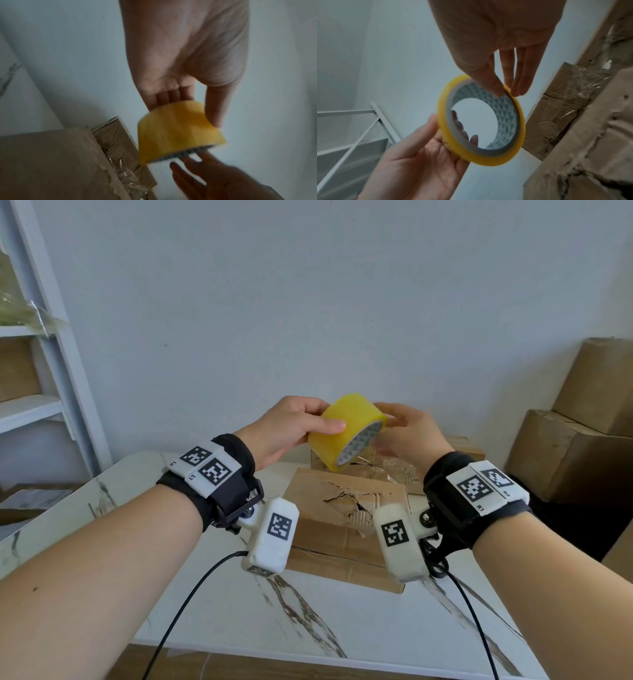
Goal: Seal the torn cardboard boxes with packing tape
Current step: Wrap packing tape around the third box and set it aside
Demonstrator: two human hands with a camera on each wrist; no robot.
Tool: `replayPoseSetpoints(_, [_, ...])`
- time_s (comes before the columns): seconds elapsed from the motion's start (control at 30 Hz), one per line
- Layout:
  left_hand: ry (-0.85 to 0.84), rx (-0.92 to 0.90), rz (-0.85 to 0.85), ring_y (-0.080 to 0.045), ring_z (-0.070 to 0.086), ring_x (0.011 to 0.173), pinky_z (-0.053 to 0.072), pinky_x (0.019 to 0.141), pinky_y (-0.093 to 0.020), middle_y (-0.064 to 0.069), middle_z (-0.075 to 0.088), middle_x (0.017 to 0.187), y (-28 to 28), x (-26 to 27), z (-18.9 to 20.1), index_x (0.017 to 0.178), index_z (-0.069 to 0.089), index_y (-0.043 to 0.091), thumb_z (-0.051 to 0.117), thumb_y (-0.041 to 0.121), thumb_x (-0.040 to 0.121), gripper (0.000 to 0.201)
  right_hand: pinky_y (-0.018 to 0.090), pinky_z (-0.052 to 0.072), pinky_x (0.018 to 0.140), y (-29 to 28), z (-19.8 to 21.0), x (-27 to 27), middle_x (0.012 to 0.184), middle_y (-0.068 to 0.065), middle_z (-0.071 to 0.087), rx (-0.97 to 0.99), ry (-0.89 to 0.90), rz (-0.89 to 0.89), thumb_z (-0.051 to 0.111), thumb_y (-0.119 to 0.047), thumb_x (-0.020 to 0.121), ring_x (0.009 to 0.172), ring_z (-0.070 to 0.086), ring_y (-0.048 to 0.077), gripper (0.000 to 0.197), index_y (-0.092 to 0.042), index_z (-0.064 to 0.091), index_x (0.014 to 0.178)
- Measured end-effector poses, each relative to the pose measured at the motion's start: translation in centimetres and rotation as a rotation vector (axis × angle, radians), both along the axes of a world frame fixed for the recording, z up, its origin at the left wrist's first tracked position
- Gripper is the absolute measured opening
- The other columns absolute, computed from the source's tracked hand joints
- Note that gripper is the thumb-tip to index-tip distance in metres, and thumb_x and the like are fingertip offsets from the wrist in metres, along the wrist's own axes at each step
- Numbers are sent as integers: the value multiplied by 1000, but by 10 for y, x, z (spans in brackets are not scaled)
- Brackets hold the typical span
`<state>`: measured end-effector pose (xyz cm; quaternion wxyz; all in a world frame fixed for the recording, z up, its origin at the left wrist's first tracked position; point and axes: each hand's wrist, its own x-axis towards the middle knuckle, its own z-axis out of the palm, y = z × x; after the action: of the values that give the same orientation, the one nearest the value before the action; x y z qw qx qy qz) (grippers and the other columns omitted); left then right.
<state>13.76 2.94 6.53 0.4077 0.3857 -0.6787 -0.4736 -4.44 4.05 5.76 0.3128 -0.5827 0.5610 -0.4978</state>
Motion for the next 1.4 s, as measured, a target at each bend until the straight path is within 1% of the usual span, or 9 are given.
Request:
replayPoseSetpoints(0.07, [-38,-60,133,-18,62,89,49,90,-32,-4,68,92,-2,-3,-2,88,67,16,71,16,80,8,29,54,79,-1,3,5,110,4,65,-80,72,-22,53,6,82,78,57,13,44,-14,64,120])
replayPoseSetpoints(0.13, [-57,-92,202,-20,65,90,51,86,-32,-8,71,96,-4,-7,-3,87,68,17,76,20,77,13,29,51,82,-2,6,10,100,0,68,-139,142,-67,51,3,82,79,54,13,40,-16,70,111])
replayPoseSetpoints(0.23, [-50,-110,258,-18,65,87,52,83,-31,-9,71,96,-4,-10,-4,87,69,17,78,23,75,16,9,40,58,-3,8,15,73,-8,57,-195,208,-117,53,-6,86,53,49,0,29,-18,74,103])
replayPoseSetpoints(0.3, [-46,-122,293,-17,64,86,51,82,-30,-8,71,96,-4,-10,-5,90,70,15,78,24,74,20,5,31,44,-2,7,17,66,-11,53,-220,240,-127,56,-10,87,40,47,-3,24,-19,74,99])
replayPoseSetpoints(0.47, [-29,-129,323,-19,64,87,51,84,-34,-2,69,87,-2,-10,-3,82,67,19,79,25,74,15,20,44,68,4,6,23,83,-3,67,-245,204,-146,65,-16,85,75,61,10,14,-18,74,95])
replayPoseSetpoints(0.63, [12,-157,328,-16,64,78,52,74,-29,-5,69,87,0,-16,2,86,69,14,81,22,71,22,33,56,78,2,8,24,75,1,71,-262,117,-162,71,-15,80,74,66,17,6,-21,70,79])
replayPoseSetpoints(0.97, [54,-157,296,-12,64,76,51,64,-20,-4,69,90,2,-24,-5,90,67,13,81,22,70,26,36,59,75,1,8,16,71,6,70,-221,-99,-158,75,-11,78,69,69,20,14,-16,67,69])
replayPoseSetpoints(1.07, [66,-162,307,-14,64,80,51,66,-22,-5,70,93,2,-26,-4,88,66,16,82,22,69,25,33,59,74,2,9,17,75,7,70,-235,-124,-154,73,-10,80,68,69,18,6,-14,70,77])
replayPoseSetpoints(1.4, [76,-155,316,-20,66,86,54,76,-34,-6,70,93,2,-28,-6,85,66,17,82,24,69,24,40,59,74,-1,2,19,71,5,70,-263,-129,-182,73,-12,79,68,70,22,15,-20,68,69])
